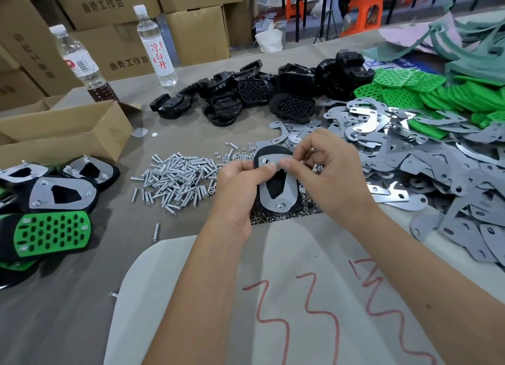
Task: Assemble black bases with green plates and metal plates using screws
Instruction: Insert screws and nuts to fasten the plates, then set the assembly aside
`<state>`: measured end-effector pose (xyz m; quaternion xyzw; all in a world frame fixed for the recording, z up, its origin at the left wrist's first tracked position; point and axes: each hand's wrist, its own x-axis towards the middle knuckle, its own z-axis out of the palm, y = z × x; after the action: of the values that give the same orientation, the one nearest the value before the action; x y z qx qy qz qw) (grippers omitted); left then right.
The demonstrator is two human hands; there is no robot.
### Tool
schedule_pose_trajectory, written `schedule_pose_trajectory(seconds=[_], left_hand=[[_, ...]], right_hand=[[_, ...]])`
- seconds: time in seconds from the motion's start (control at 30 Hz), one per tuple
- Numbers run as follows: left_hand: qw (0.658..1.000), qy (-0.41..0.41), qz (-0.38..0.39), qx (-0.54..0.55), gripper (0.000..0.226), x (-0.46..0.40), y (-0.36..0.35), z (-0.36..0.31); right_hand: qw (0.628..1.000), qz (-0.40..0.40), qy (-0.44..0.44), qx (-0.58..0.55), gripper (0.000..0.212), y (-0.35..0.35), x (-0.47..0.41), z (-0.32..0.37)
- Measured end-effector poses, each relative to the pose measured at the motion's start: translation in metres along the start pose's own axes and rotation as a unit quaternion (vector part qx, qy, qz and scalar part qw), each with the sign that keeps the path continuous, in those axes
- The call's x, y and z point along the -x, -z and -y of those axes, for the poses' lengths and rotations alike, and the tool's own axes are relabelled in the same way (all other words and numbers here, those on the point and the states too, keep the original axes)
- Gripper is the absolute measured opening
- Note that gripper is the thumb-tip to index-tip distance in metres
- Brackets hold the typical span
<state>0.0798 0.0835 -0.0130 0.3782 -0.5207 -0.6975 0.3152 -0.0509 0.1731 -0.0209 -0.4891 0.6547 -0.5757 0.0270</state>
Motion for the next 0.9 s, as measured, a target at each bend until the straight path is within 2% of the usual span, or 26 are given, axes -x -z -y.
schedule_pose_trajectory(seconds=[0.1,0.17,0.33,0.47,0.57,0.63,0.77,0.83,0.9], left_hand=[[1.0,0.011,-0.004,0.019,0.021,0.0,0.001,-0.003],[1.0,0.01,-0.009,0.015,0.023,0.0,0.002,-0.004],[1.0,0.005,-0.015,0.013,0.024,0.002,-0.003,-0.001],[0.999,0.023,-0.004,0.047,0.014,0.006,-0.005,-0.002],[0.995,0.054,0.003,0.089,0.035,0.008,-0.006,-0.004],[0.993,0.064,0.009,0.102,0.041,0.008,-0.006,-0.005],[0.991,0.078,0.018,0.105,0.031,0.008,-0.007,-0.006],[0.993,0.073,0.019,0.092,0.026,0.008,-0.006,-0.006],[0.996,0.057,0.006,0.068,0.034,0.009,-0.005,-0.006]], right_hand=[[0.991,0.055,-0.053,-0.109,0.011,0.002,0.001,0.001],[0.985,0.071,-0.068,-0.143,0.017,0.002,0.002,0.003],[0.972,0.048,-0.115,-0.198,0.011,-0.002,0.002,0.006],[0.982,0.033,-0.085,-0.164,0.008,-0.001,0.004,0.009],[0.984,0.047,-0.048,-0.163,0.011,0.0,0.002,0.012],[0.984,0.044,-0.044,-0.168,0.014,-0.001,0.002,0.012],[0.992,0.002,-0.029,-0.122,0.017,-0.002,0.003,0.009],[0.994,0.012,-0.018,-0.107,0.013,-0.002,0.003,0.008],[0.993,0.028,-0.016,-0.11,0.014,-0.001,0.002,0.008]])
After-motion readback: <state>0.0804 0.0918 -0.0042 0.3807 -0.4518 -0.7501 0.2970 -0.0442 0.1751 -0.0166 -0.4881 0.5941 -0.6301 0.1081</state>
